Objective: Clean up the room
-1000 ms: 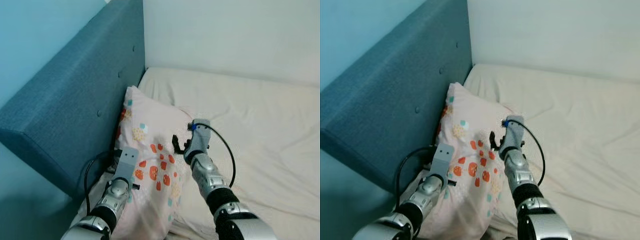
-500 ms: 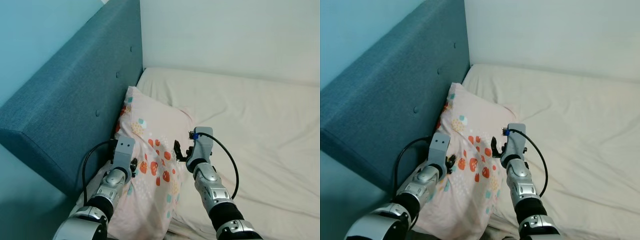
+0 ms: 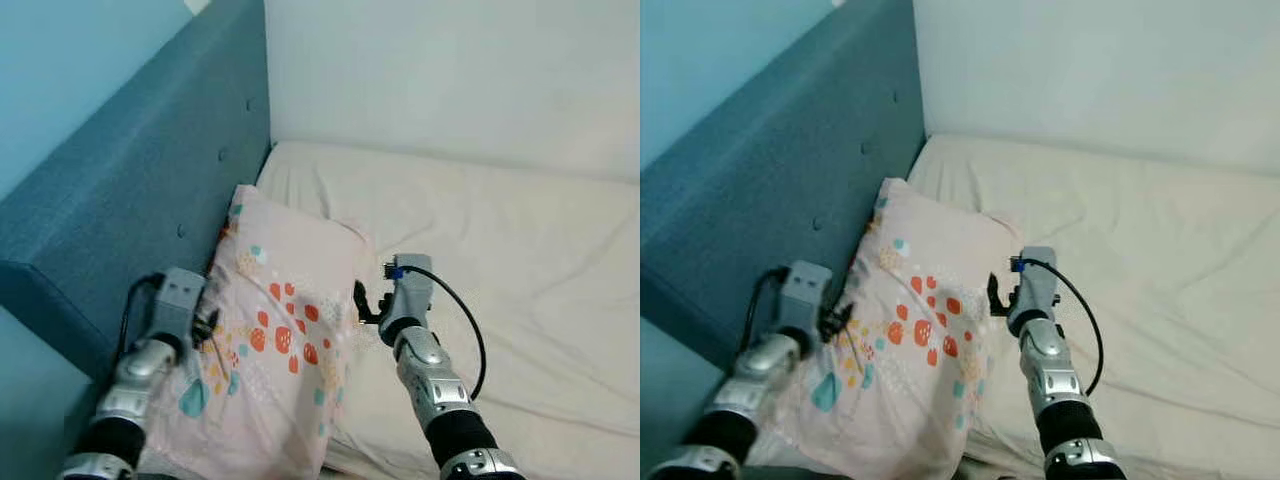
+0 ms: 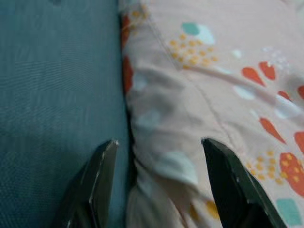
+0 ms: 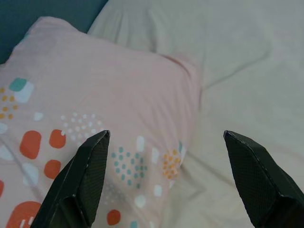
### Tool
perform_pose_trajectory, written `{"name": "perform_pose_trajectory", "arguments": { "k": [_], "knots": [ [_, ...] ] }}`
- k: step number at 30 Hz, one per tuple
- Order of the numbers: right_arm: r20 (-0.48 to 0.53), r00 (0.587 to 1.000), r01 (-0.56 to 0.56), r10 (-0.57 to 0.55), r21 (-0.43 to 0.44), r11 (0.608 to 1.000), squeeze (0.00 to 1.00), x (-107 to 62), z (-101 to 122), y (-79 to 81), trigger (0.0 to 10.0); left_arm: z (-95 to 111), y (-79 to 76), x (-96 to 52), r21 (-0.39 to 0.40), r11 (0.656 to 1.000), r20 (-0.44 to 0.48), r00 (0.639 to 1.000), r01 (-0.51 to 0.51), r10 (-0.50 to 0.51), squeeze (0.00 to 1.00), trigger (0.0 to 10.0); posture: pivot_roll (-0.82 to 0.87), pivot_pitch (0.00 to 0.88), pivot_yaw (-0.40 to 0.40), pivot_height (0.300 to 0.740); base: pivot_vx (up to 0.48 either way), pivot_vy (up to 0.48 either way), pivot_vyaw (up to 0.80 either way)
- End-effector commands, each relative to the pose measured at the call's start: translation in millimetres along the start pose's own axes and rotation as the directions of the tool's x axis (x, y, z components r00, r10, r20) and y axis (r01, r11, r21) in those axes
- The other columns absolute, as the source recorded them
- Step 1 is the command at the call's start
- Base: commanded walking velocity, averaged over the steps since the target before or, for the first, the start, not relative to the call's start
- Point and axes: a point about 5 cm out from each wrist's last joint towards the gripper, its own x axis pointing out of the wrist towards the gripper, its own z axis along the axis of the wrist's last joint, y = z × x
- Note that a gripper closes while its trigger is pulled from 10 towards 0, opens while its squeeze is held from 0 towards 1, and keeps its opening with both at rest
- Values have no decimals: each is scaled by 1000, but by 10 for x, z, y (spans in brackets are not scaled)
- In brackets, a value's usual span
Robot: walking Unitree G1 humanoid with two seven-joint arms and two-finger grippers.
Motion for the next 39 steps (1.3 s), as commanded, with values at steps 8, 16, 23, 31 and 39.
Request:
{"name": "perform_pose_trajectory", "arguments": {
  "k": [8,16,23,31,39],
  "knots": [
    [-35,999,0,0,-7,1000,0,-93,-108,-32,10000,-345,-261,-212,134,979,-66,987,152,-145,0,10000,7,119,-47,740,0,0,0],
    [-45,999,8,-8,-16,1000,0,-156,-152,-89,10000,-95,-626,-263,-23,940,130,934,339,-334,0,10000,0,125,-42,740,0,0,0],
    [-53,999,9,-10,-23,1000,0,-195,-176,-91,10000,7,-694,-256,-67,958,204,944,279,-261,0,10000,0,119,-44,740,0,0,0],
    [-62,998,1,-4,-38,999,0,-228,-213,-67,10000,-340,-699,-206,222,963,-24,988,151,-149,0,10000,-4,120,-48,740,0,0,0],
    [-61,998,-1,-1,-45,999,0,-238,-200,-59,10000,-549,-1020,-237,362,887,-140,957,287,-252,0,10000,-12,111,-47,740,0,0,0]
  ]
}}
